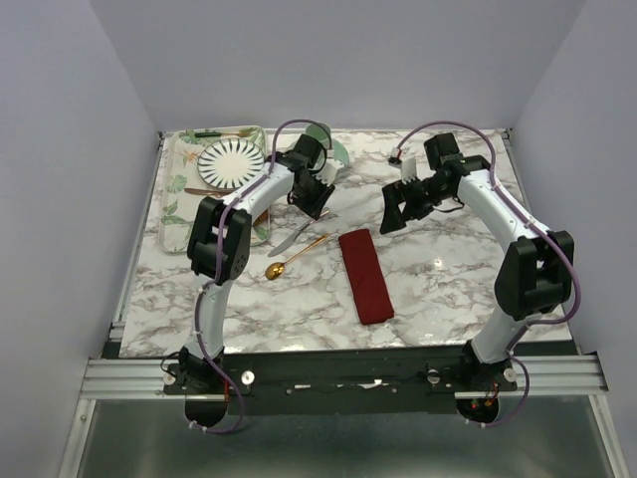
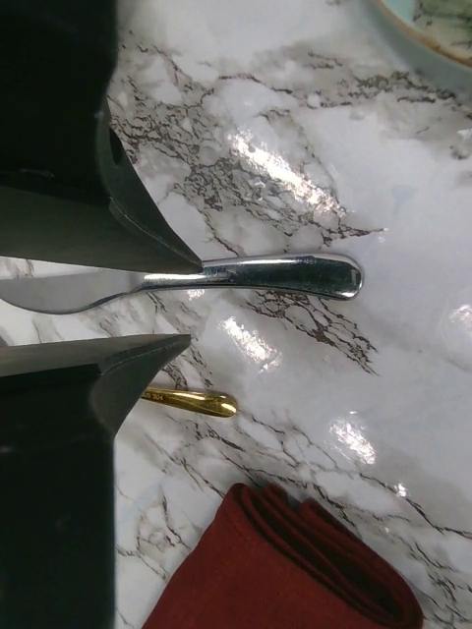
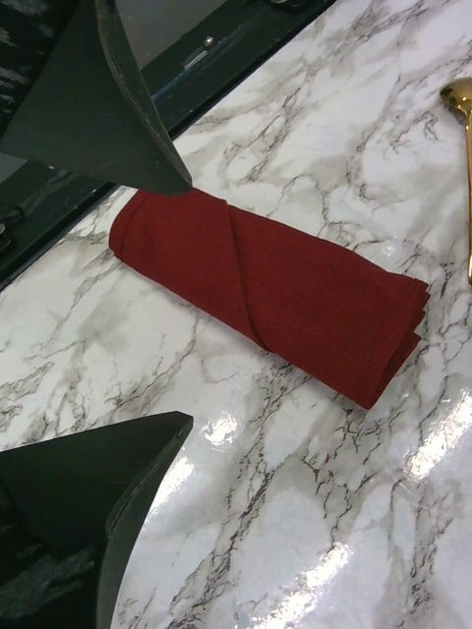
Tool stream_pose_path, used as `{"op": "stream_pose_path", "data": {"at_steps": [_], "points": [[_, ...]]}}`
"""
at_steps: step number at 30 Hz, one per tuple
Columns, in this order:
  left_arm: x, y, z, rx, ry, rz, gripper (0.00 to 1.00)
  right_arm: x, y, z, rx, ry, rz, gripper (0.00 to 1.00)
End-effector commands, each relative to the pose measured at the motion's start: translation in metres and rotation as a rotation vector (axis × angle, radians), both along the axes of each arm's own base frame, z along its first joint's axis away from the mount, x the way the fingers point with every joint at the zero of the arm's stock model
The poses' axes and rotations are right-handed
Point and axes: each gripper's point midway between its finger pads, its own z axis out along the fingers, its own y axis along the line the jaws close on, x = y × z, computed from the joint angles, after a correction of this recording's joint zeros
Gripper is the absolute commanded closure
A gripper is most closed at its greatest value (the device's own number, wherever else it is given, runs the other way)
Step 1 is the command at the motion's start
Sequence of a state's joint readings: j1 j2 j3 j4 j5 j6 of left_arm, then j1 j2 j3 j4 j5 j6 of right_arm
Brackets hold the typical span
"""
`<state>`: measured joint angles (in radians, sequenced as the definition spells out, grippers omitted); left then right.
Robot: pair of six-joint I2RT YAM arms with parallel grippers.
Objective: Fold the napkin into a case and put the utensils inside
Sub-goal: Pick up the knife from the corner of the board.
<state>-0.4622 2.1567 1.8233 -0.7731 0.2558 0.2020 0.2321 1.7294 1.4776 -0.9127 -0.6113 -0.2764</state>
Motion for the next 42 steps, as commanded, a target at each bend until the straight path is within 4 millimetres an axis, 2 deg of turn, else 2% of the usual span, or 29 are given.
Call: {"op": "stream_pose_path", "data": {"at_steps": [1, 8, 11, 20, 23, 24, 25, 27, 31, 34, 35, 37, 38, 39, 41, 42], "points": [[-0.005, 0.010, -0.021, 0.077, 0.048, -0.042, 0.61, -0.007, -0.008, 0.002, -0.012, 0.008, -0.024, 0.00], [-0.002, 0.022, -0.061, 0.181, 0.080, -0.050, 0.63, -0.006, -0.012, -0.001, -0.013, 0.018, -0.036, 0.00], [-0.001, 0.026, -0.070, 0.216, 0.079, -0.058, 0.64, -0.005, -0.013, -0.001, -0.012, 0.022, -0.039, 0.00], [0.000, 0.026, -0.078, 0.226, 0.078, -0.080, 0.65, -0.002, -0.014, -0.003, -0.004, 0.035, -0.041, 0.00], [0.000, 0.024, -0.078, 0.219, 0.081, -0.089, 0.76, 0.000, -0.014, -0.004, -0.004, 0.038, -0.042, 0.00], [-0.002, 0.023, -0.077, 0.220, 0.082, -0.093, 0.87, 0.000, -0.014, -0.004, -0.006, 0.039, -0.039, 0.00], [-0.006, 0.022, -0.079, 0.222, 0.089, -0.102, 0.92, 0.000, -0.013, -0.004, 0.000, 0.040, -0.037, 0.00], [-0.008, 0.020, -0.074, 0.216, 0.078, -0.111, 1.00, 0.001, -0.012, -0.004, 0.004, 0.041, -0.035, 0.00], [-0.014, 0.022, -0.066, 0.218, 0.067, -0.103, 1.00, 0.001, -0.007, -0.005, 0.033, 0.063, -0.031, 0.00], [-0.014, 0.021, -0.043, 0.194, 0.027, -0.082, 1.00, 0.002, -0.001, -0.010, 0.065, 0.109, -0.040, 0.00], [-0.013, 0.019, -0.026, 0.170, 0.000, -0.073, 1.00, 0.005, 0.004, -0.013, 0.091, 0.126, -0.039, 0.00], [-0.015, 0.016, -0.014, 0.149, -0.023, -0.072, 1.00, 0.010, 0.011, -0.013, 0.128, 0.153, -0.056, 0.00], [-0.016, 0.013, 0.000, 0.134, -0.045, -0.070, 1.00, 0.012, 0.016, -0.011, 0.159, 0.163, -0.055, 0.00], [-0.019, 0.011, 0.005, 0.128, -0.052, -0.073, 1.00, 0.014, 0.020, -0.016, 0.172, 0.199, -0.068, 0.00], [-0.021, 0.007, 0.017, 0.103, -0.073, -0.072, 1.00, 0.023, 0.026, -0.009, 0.212, 0.196, -0.067, 0.00], [-0.024, 0.006, 0.021, 0.094, -0.074, -0.073, 1.00, 0.026, 0.028, -0.013, 0.221, 0.216, -0.076, 0.00]]}}
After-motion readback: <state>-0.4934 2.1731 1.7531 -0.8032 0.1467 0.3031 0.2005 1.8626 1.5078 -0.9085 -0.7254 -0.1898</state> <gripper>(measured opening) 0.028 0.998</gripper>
